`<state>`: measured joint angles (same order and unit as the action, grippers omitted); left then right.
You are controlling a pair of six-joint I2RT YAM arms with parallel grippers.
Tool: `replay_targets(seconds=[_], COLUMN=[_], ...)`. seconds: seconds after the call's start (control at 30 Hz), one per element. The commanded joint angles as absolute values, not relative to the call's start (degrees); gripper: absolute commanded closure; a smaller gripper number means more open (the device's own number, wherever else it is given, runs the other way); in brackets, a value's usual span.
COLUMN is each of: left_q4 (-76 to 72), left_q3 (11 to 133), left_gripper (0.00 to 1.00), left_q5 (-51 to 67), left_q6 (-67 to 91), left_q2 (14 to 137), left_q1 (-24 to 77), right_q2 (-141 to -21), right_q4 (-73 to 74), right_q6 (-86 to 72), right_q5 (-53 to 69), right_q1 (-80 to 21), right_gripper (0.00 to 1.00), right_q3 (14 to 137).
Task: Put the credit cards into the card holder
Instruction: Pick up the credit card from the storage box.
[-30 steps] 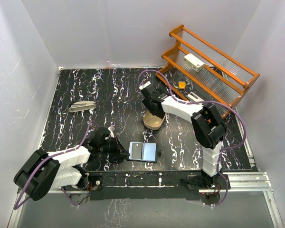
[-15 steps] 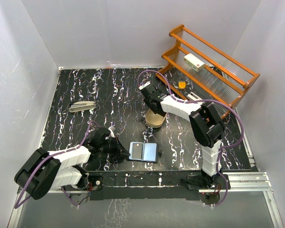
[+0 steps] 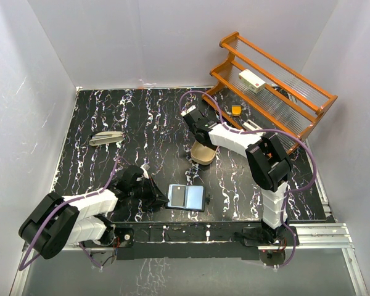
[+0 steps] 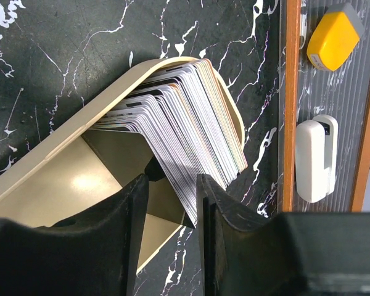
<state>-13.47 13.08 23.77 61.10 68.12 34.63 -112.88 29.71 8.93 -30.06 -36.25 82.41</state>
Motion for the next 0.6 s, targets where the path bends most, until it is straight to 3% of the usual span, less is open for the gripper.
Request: replay_targets(seconds=[0.0, 0.57], left_q4=[-10.2, -9.69], left_q3=[12.66, 12.57], left_gripper=[1.0, 1.0], left_q5=[22.85, 22.67], left_q6=[60.01, 59.96], left_q2=[68.4, 67.67], left_q1=[34.89, 34.85], right_q2=[-110.84, -109.92], right_q4=[28.23, 30.32], right_q6=[9.58, 9.26], right_q5=[-32.56, -33.76], right_q1=[-35.64, -35.64], right_gripper=[0.67, 0.83], right_q3=[83.65, 85.5])
